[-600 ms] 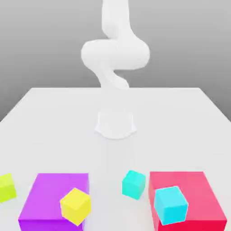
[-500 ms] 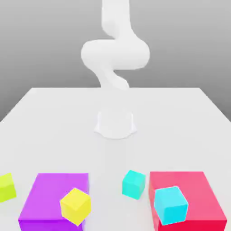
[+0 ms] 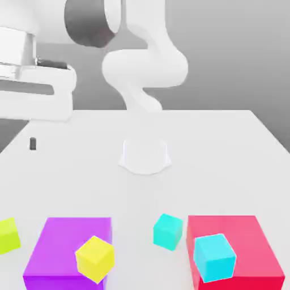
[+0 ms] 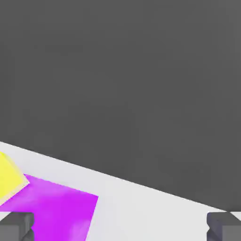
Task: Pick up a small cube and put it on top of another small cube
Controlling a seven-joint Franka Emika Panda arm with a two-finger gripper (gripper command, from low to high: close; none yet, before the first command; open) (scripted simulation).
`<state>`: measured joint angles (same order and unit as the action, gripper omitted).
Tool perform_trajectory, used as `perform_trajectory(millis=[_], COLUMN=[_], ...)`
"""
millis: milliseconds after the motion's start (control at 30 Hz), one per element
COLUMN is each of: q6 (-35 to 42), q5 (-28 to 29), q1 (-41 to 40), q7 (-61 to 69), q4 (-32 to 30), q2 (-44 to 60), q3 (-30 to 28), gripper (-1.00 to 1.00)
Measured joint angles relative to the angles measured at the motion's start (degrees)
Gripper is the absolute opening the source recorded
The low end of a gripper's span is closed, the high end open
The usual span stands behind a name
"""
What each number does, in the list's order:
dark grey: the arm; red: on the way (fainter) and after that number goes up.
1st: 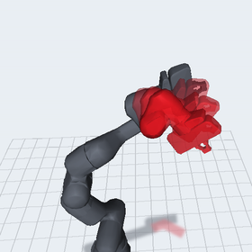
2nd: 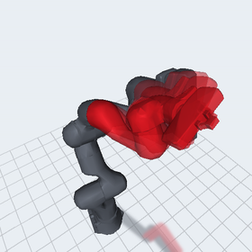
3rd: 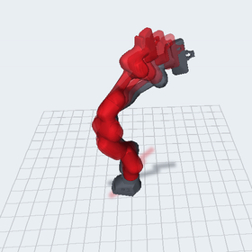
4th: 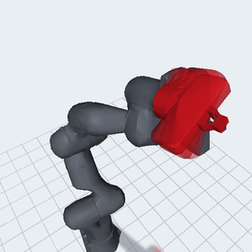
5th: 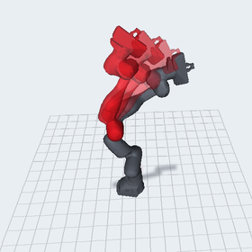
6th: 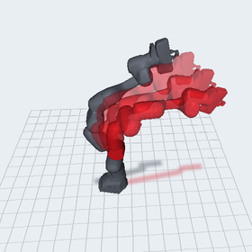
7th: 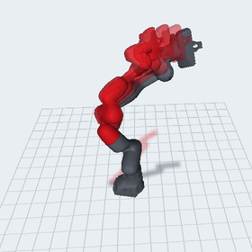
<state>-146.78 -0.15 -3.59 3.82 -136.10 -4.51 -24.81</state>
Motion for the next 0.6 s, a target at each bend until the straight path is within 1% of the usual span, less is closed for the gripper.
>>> perform_trajectory(millis=[133,233,333,467,500,600], q6=[-2.7,-4.6,-6.9,-12.6,-13.5,-13.5], q5=[-6.2,-10.8,-14.7,-20.2,-21.1,-21.1], q1=[-4.2,-8.5,-13.7,-18.8,-19.5,-19.5], q7=[14.0,24.5,33.2,38.4,39.1,39.1], q4=[-0.8,-1.3,-1.4,0.2,0.5,0.5], q2=[8.9,15.5,21.9,30.1,31.3,31.3], q3=[-1.3,0.0,2.6,8.2,9.1,9.1], gripper=[0.00,0.00,0.00,0.00,-1.00,-1.00])
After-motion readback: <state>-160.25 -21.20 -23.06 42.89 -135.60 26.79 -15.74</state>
